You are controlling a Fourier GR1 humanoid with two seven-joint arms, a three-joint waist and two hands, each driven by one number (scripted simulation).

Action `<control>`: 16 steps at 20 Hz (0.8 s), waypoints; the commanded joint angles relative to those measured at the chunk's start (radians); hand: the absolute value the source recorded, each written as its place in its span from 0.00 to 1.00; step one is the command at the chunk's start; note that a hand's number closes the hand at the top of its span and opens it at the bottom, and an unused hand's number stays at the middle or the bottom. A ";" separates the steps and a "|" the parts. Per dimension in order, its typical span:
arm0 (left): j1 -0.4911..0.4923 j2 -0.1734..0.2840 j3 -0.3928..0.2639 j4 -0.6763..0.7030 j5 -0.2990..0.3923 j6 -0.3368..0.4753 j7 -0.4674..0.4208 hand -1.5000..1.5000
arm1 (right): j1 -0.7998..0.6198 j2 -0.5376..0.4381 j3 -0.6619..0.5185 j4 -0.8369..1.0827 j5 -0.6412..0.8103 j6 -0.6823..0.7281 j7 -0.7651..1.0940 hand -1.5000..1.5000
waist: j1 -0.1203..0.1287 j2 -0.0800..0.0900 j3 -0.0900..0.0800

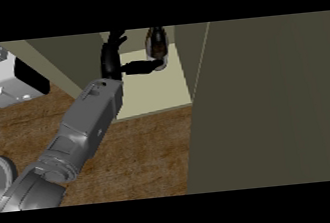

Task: Pick up the wine, place it into the cabinet and close the cabinet

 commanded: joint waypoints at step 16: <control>-0.048 -0.050 0.113 -0.080 0.094 -0.293 -0.107 1.00 | 0.070 -0.039 -0.018 -0.166 -0.044 0.015 0.078 0.00 | 0.038 -0.013 -0.001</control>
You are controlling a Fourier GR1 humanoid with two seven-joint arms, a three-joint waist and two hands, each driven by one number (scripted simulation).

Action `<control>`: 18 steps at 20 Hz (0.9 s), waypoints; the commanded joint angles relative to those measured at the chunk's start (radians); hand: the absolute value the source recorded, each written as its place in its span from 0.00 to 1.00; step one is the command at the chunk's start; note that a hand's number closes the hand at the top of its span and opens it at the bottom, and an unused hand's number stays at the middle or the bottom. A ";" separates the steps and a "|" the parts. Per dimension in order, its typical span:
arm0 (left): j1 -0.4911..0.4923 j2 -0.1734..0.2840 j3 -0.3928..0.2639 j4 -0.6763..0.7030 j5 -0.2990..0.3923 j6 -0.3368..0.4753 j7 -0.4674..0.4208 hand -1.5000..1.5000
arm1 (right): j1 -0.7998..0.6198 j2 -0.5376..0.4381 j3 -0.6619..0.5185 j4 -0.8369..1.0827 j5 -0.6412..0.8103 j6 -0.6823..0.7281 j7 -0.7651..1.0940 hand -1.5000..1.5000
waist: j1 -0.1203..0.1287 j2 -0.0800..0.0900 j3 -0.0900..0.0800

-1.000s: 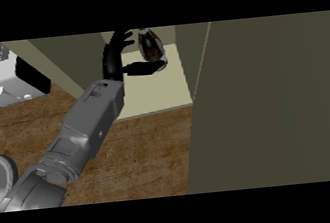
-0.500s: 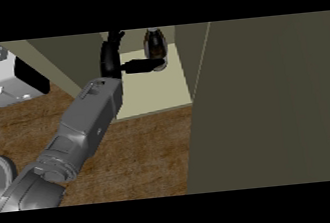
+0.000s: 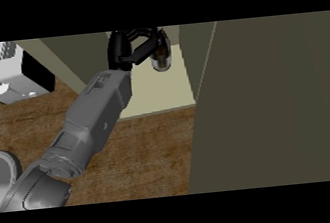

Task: Pick up the wine, place it into the cabinet and close the cabinet

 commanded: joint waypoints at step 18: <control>0.043 -0.044 -0.008 -0.132 0.041 -0.153 0.055 0.00 | 0.119 -0.055 -0.014 -0.254 -0.006 -0.033 0.143 0.00 | 0.073 -0.035 0.001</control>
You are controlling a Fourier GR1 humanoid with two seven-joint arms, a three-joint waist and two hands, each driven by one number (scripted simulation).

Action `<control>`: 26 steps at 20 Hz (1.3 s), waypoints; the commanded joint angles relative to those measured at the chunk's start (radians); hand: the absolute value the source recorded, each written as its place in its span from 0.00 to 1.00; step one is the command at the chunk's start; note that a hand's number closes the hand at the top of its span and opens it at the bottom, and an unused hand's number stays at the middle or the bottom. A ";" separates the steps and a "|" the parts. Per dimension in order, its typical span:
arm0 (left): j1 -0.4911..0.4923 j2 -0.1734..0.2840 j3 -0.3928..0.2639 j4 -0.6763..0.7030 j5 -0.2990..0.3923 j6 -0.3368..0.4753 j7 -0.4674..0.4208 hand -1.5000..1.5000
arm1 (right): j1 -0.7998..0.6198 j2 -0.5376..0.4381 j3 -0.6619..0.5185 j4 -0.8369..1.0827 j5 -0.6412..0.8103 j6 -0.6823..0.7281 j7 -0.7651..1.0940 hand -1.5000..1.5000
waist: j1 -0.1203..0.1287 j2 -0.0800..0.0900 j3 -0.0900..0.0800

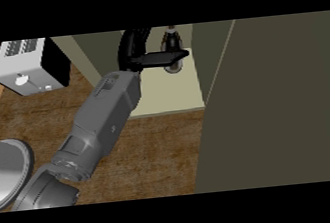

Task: Pick up the wine, place it into the cabinet and close the cabinet

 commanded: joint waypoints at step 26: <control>0.812 0.040 -0.395 -0.922 0.108 0.019 0.127 0.00 | 0.104 -0.032 0.013 -0.177 0.007 -0.035 0.046 0.00 | 0.038 -0.008 0.001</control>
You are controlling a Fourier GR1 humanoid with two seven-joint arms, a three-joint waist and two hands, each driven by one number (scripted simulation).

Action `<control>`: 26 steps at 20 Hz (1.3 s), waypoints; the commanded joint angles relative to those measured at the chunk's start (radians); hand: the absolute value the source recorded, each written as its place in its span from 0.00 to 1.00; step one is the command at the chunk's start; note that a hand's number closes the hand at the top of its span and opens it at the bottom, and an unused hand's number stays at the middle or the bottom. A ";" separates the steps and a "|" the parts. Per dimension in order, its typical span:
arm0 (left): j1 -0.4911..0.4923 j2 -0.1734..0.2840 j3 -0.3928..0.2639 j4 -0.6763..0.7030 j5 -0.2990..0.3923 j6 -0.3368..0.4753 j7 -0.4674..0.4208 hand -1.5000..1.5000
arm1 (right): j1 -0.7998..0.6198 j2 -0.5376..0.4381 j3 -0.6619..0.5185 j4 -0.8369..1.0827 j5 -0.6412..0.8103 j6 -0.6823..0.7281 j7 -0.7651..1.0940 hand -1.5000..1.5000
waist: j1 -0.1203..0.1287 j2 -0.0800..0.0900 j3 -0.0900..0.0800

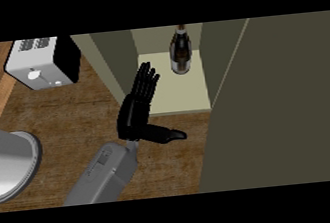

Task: Pick up the wine, place it into the cabinet and close the cabinet

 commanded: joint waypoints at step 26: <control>0.526 0.394 0.191 -0.557 0.110 -0.185 0.015 0.00 | 0.026 -0.220 0.191 -0.196 -0.040 0.318 0.011 1.00 | -0.020 0.009 0.000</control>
